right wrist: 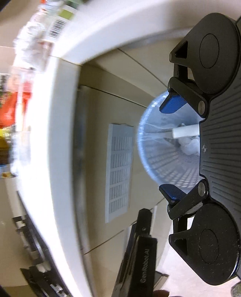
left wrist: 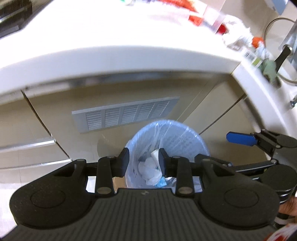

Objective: Collect trash
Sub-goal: 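Raise both tools back toward the counter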

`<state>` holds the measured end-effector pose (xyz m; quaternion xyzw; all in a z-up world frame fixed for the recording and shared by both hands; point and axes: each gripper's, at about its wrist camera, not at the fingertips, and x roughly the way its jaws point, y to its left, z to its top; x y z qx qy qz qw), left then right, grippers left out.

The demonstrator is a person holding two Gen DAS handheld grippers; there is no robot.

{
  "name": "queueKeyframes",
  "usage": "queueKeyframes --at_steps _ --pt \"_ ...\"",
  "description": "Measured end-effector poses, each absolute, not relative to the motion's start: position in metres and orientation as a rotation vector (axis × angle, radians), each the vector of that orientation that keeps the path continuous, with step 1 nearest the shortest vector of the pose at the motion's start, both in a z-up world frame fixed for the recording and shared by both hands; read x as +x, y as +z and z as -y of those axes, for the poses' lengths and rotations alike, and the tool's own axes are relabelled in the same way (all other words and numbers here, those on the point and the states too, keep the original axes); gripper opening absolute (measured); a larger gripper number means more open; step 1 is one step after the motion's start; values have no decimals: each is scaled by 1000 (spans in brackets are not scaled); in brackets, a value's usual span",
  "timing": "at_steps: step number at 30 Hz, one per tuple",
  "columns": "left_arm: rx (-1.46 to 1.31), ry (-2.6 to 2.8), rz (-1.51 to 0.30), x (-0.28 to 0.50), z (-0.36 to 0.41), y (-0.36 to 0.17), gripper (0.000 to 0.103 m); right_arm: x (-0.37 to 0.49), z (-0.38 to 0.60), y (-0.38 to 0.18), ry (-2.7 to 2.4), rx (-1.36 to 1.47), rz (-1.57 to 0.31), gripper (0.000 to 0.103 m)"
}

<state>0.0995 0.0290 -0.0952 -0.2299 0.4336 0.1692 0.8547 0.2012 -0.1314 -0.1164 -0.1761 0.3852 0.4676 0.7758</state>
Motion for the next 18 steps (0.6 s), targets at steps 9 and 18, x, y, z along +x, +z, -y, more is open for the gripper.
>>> queueKeyframes --at_steps 9,18 --pt "-441 367 -777 98 -28 -43 31 204 142 -51 976 -316 -677 83" --pt "-409 406 -667 114 -35 -5 46 233 161 -13 880 -265 -598 83"
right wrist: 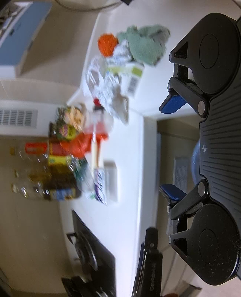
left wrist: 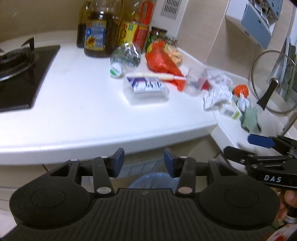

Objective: Collect trash
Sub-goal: 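Raise both tools back toward the counter, then grasp the clear toothpick box with the left gripper while the right grasps crumpled foil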

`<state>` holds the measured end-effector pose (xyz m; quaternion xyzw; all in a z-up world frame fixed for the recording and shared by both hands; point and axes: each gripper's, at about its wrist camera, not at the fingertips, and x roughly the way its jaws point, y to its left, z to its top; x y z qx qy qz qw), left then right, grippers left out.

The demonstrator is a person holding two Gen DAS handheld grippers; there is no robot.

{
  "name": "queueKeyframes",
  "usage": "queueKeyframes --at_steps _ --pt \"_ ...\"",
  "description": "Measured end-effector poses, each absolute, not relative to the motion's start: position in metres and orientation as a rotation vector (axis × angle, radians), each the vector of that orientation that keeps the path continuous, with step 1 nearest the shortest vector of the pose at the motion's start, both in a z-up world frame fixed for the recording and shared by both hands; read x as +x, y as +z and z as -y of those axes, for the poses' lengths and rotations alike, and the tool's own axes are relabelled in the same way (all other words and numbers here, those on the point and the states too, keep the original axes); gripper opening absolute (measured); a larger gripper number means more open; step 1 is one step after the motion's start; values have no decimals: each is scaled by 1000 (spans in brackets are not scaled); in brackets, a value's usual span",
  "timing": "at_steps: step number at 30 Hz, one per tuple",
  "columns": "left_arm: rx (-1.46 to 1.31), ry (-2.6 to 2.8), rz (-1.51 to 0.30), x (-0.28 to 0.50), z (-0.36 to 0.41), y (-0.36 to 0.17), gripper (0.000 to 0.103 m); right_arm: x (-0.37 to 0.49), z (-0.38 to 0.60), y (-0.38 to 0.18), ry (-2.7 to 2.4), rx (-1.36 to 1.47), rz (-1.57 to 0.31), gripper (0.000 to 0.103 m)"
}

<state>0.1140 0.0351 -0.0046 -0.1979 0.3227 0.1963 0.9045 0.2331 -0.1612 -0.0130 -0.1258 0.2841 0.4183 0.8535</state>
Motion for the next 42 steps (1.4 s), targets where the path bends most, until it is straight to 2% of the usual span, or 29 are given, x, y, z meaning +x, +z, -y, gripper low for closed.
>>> queueKeyframes --at_steps 4,8,10,18,36,42 --pt "-399 421 -633 127 -38 5 57 254 177 -7 818 -239 -581 83" --pt "-378 440 -599 144 -39 15 77 274 190 -3 758 -218 -570 83" --pt "-366 451 -588 154 -40 17 83 284 194 -2 730 -210 -569 83" --pt "-363 548 -575 194 -52 13 100 319 202 -1 681 -190 -570 83" --pt "-334 756 -630 273 -57 -18 102 357 179 -6 800 -203 -577 83" --pt "-307 751 -653 275 -60 -22 92 361 168 -7 826 -187 -566 83"
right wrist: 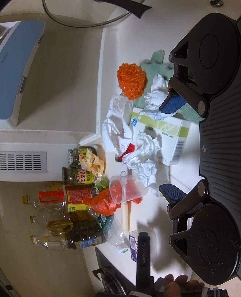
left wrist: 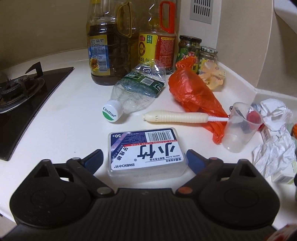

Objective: Collect trash
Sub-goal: 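Grasp the clear toothpick box with the left gripper while the right grasps crumpled foil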

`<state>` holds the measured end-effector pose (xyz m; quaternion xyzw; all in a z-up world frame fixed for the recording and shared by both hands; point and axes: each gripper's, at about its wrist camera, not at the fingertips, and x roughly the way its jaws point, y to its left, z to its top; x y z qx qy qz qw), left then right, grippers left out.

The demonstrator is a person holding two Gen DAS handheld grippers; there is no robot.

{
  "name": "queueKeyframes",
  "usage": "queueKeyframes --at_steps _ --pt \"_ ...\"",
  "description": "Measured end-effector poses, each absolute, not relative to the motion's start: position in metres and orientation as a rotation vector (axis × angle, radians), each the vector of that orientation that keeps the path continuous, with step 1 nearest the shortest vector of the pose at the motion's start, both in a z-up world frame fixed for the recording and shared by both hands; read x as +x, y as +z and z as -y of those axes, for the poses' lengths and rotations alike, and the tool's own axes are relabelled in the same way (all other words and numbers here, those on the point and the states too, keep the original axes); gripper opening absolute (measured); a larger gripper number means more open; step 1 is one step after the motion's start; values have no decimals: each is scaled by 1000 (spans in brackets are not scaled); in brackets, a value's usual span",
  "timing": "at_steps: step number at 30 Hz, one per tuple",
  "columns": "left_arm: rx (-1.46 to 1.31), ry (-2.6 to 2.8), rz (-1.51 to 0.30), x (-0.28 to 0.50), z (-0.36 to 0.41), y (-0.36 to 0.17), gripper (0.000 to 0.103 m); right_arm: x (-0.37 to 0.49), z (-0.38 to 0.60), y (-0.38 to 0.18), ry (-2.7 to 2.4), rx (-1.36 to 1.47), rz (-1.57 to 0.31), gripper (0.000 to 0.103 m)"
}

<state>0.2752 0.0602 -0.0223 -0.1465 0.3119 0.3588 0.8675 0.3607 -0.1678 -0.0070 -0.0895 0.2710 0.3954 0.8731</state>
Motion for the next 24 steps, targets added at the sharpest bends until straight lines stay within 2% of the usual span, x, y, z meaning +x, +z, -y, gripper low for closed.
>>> queueKeyframes --at_steps 2,24 --pt "-296 749 -650 274 -60 -21 87 361 163 -7 838 -187 -564 83" --pt "-346 695 -568 208 -51 11 86 366 114 -19 881 -277 -512 83"
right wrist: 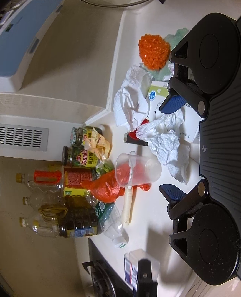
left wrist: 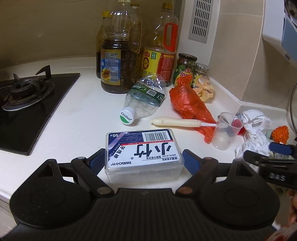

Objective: Collect trash
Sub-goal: 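Grasp the clear toothpick box with the left gripper while the right grasps crumpled foil, then carry box and foil over the wastebasket and open both grippers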

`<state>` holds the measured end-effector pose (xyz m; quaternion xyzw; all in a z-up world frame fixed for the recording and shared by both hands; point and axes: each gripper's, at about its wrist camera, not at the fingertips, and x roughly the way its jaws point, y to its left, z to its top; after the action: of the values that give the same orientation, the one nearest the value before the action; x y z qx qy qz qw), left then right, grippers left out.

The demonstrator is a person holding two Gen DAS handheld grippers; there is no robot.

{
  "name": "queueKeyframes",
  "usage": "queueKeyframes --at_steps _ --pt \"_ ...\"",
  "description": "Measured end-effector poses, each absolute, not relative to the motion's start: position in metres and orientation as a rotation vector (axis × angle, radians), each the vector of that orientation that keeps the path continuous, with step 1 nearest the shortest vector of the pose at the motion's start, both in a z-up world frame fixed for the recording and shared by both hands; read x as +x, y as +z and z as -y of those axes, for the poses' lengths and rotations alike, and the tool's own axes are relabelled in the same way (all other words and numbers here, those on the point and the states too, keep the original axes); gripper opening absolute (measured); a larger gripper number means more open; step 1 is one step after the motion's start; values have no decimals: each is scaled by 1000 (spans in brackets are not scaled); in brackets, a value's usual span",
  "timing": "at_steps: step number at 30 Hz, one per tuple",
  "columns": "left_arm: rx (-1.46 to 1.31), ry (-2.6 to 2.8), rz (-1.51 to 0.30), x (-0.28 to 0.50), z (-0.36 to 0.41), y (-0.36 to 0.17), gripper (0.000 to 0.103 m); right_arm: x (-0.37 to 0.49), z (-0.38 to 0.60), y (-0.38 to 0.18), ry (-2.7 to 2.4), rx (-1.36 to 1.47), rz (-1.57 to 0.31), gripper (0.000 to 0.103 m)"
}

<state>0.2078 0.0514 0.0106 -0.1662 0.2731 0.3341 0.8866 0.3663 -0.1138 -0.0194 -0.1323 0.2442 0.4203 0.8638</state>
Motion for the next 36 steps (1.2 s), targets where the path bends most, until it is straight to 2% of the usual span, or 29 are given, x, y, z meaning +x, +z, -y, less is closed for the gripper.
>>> queueKeyframes --at_steps 3,4,5,6,7,10,16,26,36 --pt "-348 699 -564 202 -50 12 86 368 109 -22 880 -277 -513 82" --pt "-350 701 -563 200 -49 12 86 367 108 -22 879 -280 -510 75" --pt "-352 703 -562 198 -49 12 86 367 107 -23 879 -292 -510 49" --pt "-355 704 -560 196 -49 13 86 366 105 -24 875 -309 -511 37" --pt "-361 703 -555 193 -49 13 86 365 105 -25 871 -317 -510 28" --pt "-369 700 -545 187 -48 15 86 363 107 -24 870 -310 -513 19" --pt "-365 682 -525 177 -41 19 86 352 111 -13 882 -292 -488 15" --pt "-353 614 -499 153 -28 26 86 314 126 16 937 -255 -453 14" --pt "-335 489 -566 124 -11 19 86 255 154 15 1057 -243 -504 14"
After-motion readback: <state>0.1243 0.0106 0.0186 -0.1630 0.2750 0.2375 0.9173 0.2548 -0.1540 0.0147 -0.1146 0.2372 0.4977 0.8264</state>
